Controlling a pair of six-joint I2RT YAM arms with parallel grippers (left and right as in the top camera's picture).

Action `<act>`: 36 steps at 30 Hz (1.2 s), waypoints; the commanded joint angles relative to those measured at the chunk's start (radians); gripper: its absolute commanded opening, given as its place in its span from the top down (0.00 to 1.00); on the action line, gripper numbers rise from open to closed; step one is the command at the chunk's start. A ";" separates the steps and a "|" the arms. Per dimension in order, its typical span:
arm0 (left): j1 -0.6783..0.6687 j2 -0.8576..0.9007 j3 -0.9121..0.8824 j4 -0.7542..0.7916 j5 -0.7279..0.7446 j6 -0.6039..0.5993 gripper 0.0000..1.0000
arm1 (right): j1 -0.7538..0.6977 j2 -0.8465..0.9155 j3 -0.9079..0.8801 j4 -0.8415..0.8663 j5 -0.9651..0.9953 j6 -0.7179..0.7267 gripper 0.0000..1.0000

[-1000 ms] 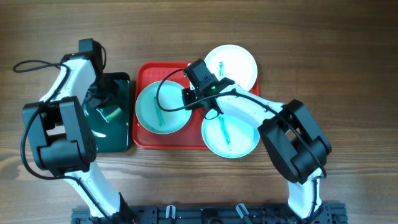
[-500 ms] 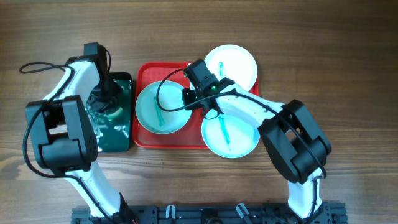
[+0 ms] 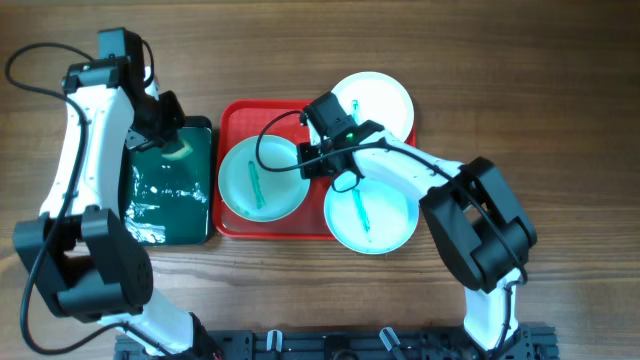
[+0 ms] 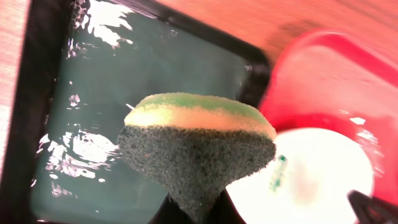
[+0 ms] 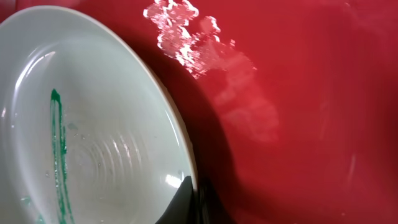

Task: Clean dirty plates on tray and stack at the side
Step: 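Lift the sponge with the left gripper and move it over the held plate, then scrub the plate surface with the sponge while the right gripper holds the rim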

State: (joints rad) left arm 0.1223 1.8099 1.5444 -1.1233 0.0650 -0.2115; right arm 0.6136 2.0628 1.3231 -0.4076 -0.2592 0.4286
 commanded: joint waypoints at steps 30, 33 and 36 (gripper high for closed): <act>-0.491 0.013 -0.500 0.455 0.116 -0.084 0.96 | -0.040 0.009 0.012 -0.009 -0.124 -0.009 0.96; -0.483 0.013 -0.500 0.463 0.129 -0.084 0.96 | -0.040 0.009 0.012 -0.011 -0.124 -0.009 0.96; -0.462 0.013 -0.500 0.496 0.146 -0.087 0.96 | -0.040 0.009 0.012 -0.016 -0.124 -0.009 0.96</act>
State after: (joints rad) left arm -0.3447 1.8137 1.0611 -0.6502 0.0822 -0.3256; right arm 0.5720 2.0628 1.3231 -0.4301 -0.3473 0.4183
